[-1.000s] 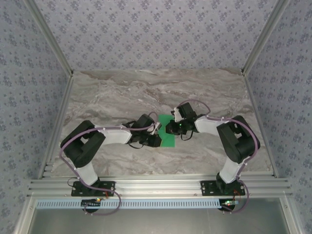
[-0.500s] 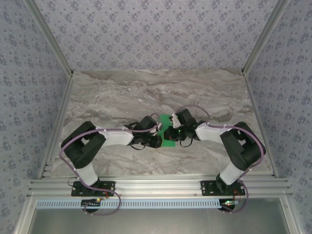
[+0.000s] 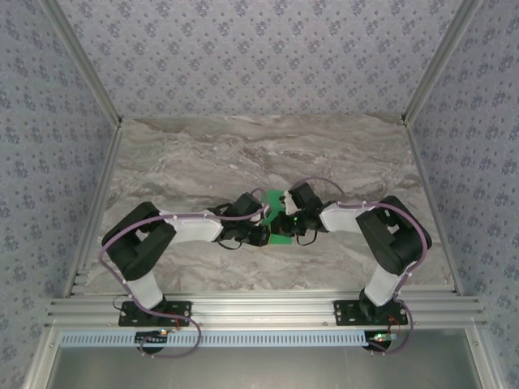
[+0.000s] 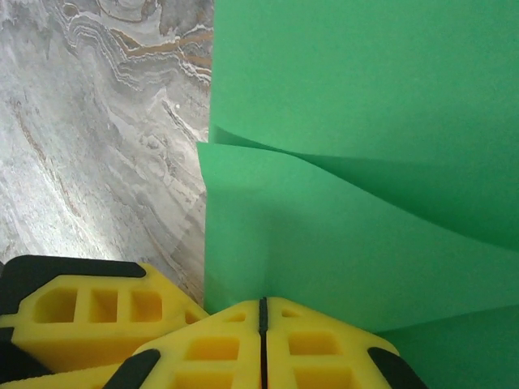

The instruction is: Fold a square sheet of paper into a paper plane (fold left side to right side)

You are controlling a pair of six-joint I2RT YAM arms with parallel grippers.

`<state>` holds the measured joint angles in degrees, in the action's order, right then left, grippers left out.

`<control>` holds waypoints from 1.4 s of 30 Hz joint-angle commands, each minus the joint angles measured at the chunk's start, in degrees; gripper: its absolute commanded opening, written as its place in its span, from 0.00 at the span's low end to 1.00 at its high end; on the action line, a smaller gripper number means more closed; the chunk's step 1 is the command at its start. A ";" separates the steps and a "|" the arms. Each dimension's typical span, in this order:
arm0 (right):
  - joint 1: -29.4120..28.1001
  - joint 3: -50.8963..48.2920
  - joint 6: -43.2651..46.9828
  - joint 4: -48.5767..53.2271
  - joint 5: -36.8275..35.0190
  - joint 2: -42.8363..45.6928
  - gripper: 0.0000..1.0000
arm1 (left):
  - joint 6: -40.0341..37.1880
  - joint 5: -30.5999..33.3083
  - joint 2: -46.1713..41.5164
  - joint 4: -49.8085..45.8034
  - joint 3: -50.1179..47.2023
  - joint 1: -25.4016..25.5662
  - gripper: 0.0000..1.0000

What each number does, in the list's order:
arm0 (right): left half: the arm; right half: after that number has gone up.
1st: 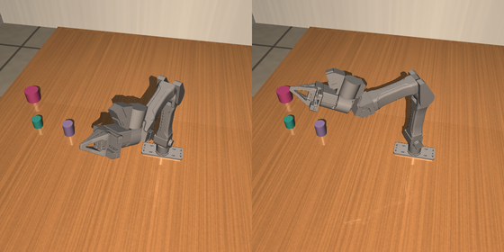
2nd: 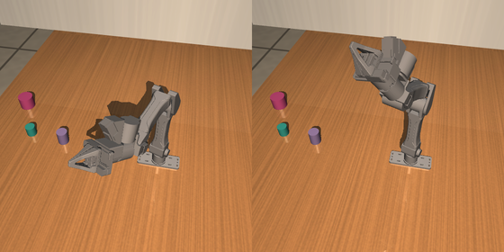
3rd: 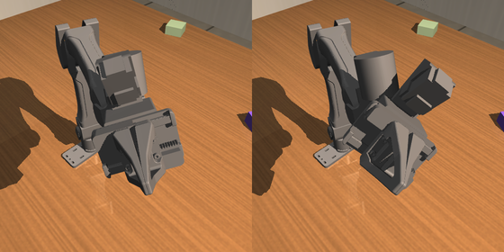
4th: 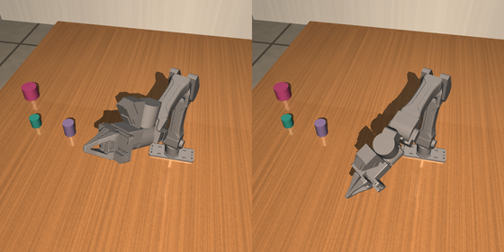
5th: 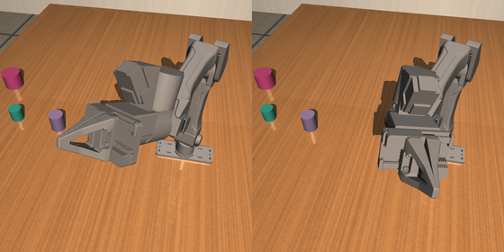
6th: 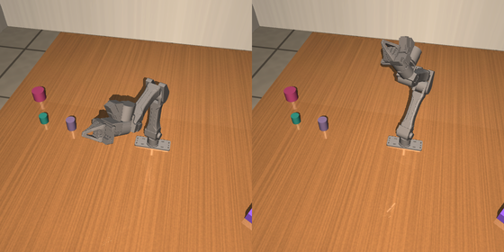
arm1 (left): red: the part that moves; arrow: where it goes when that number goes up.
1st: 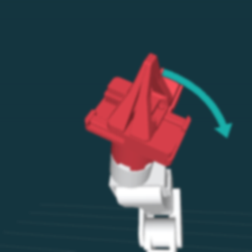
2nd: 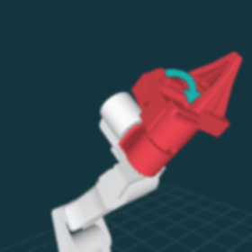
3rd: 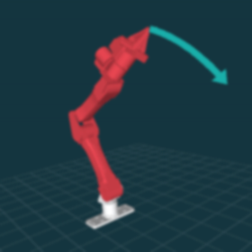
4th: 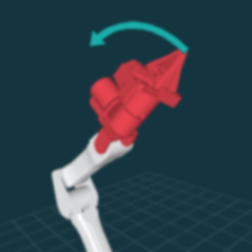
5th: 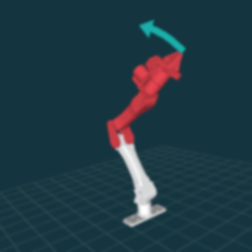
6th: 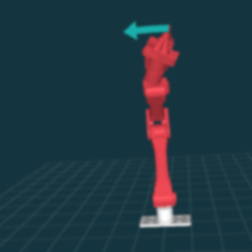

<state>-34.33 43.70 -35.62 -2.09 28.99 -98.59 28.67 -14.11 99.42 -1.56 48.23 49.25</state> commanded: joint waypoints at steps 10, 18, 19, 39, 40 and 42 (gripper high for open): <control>3.66 3.73 7.12 8.89 -5.88 -1.98 0.09 | 0.16 3.85 2.89 -5.97 -0.50 0.36 0.13; 7.64 6.78 9.86 11.55 -5.81 -3.56 0.09 | 0.16 3.69 3.24 -5.99 -0.48 0.32 0.13; 8.10 6.92 10.10 11.54 -5.75 -3.86 0.09 | 0.16 3.69 3.23 -5.99 -0.42 0.25 0.13; 18.42 11.73 15.33 15.62 -4.74 -5.44 0.09 | 0.07 3.41 3.22 -5.64 -0.50 0.37 0.13; 18.49 11.77 15.34 15.65 -4.74 -4.50 0.09 | -0.01 3.43 3.16 -5.63 -0.56 0.35 0.13; 18.08 11.30 15.14 15.63 -4.24 -2.23 0.09 | -0.01 3.42 2.98 -5.53 -0.59 0.39 0.13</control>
<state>-16.27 54.19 -21.93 11.29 27.27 -103.00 28.64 -12.97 100.44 0.05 49.04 49.30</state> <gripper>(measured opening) 0.094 0.127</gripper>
